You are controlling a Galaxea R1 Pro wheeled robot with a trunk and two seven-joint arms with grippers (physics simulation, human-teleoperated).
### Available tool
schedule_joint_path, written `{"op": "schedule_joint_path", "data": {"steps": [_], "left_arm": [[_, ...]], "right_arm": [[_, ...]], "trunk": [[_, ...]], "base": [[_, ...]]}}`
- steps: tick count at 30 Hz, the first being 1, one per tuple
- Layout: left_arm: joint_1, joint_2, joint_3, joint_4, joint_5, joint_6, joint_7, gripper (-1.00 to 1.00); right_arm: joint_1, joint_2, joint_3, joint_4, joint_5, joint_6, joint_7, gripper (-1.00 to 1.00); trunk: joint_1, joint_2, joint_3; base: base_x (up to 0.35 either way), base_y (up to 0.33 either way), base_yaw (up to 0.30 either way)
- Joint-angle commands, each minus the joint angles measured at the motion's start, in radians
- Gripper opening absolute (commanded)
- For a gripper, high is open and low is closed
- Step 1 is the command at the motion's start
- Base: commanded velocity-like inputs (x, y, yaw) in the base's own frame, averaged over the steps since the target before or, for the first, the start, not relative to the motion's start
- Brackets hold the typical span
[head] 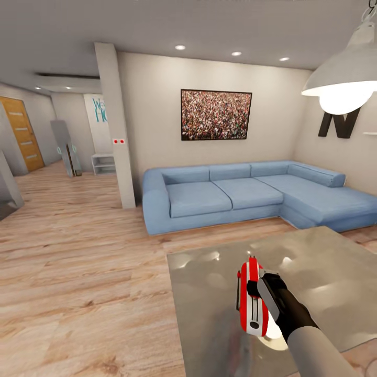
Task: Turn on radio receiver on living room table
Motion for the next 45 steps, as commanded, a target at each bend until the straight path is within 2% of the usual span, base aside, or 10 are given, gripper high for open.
{"op": "schedule_joint_path", "data": {"steps": [1,39,41,45], "left_arm": [[0.0,0.0,0.0,0.0,0.0,0.0,0.0,1.0],[0.0,0.002,0.0,0.001,0.0,0.0,0.001,1.0],[0.0,0.002,0.0,0.001,0.0,0.0,0.002,1.0],[0.0,0.001,0.0,0.001,0.0,0.001,0.001,1.0]], "right_arm": [[0.0,0.0,0.0,0.0,0.004,0.0,0.0,-1.0],[0.0,0.0,0.002,0.0,0.005,0.0,0.0,-1.0],[0.0,0.0,0.013,-0.002,0.006,-0.002,0.0,-1.0],[0.0,0.0,0.06,-0.004,0.007,-0.005,0.0,-1.0]], "trunk": [[-0.004,0.007,0.003],[-0.15,0.273,0.122],[-0.157,0.287,0.129],[-0.173,0.315,0.141]], "base": [[0.0,0.0,0.0],[0.0,0.0,0.0],[0.0,0.0,0.0],[0.0,0.0,0.0]]}}
